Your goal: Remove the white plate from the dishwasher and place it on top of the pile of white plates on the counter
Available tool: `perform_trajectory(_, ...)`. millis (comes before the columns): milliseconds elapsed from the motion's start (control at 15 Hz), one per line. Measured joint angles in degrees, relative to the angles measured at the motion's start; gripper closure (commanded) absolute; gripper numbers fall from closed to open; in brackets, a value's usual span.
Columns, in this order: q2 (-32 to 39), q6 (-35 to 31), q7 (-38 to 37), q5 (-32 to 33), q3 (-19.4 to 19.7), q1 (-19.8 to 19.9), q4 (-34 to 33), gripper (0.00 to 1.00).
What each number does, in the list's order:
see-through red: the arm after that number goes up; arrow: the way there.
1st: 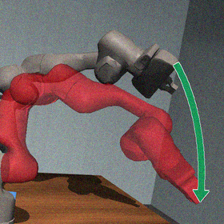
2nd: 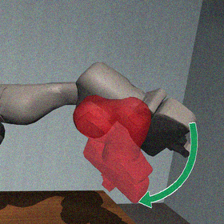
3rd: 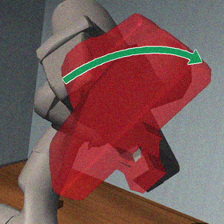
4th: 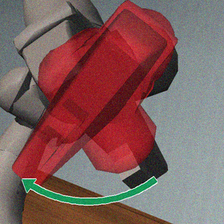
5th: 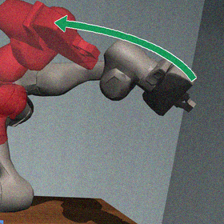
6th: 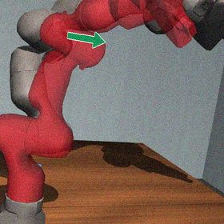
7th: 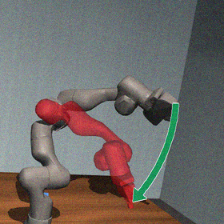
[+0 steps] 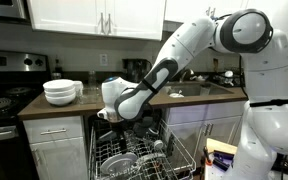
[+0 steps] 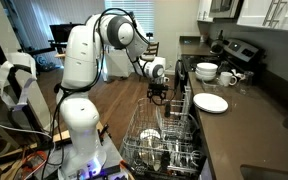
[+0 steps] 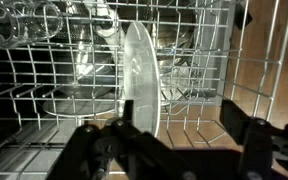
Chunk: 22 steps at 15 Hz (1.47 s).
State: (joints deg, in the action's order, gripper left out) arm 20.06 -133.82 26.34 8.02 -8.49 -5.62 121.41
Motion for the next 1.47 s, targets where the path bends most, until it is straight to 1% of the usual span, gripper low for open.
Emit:
perform_trajectory(67,0.7,-0.1,1.4,-0.8,-0.3,0.4,-0.2,0.2)
perform_trajectory(133,1.5,-0.1,2.7,-1.5,-0.6,0.9,-0.5,0.22)
perform_trajectory(333,3.6,-0.1,5.9,-2.9,-1.4,2.3,-1.5,0.16)
perform_trajectory(467,4.8,-0.1,7.4,-3.4,-1.8,2.9,-2.3,0.16)
perform_trajectory(800,7.5,-0.1,10.0,-3.7,-2.4,4.0,-4.1,0.23)
perform_trajectory(933,8.4,-0.1,10.6,-3.8,-2.6,4.3,-4.8,0.43)
perform_trajectory(1000,8.8,-0.1,10.9,-3.9,-2.7,4.5,-5.1,0.51)
perform_trajectory(1067,9.1,-0.1,11.2,-3.9,-2.8,4.7,-5.4,0.58)
perform_trajectory(1133,9.4,-0.1,11.5,-4.0,-2.8,4.8,-5.7,0.61)
perform_trajectory(1333,10.1,-0.1,11.8,-4.1,-2.8,4.9,-6.4,0.79)
perform_trajectory(1400,10.3,-0.1,11.8,-4.2,-2.8,4.9,-6.5,0.89)
perform_trajectory(1467,10.4,-0.1,11.8,-4.2,-2.8,4.9,-6.6,0.96)
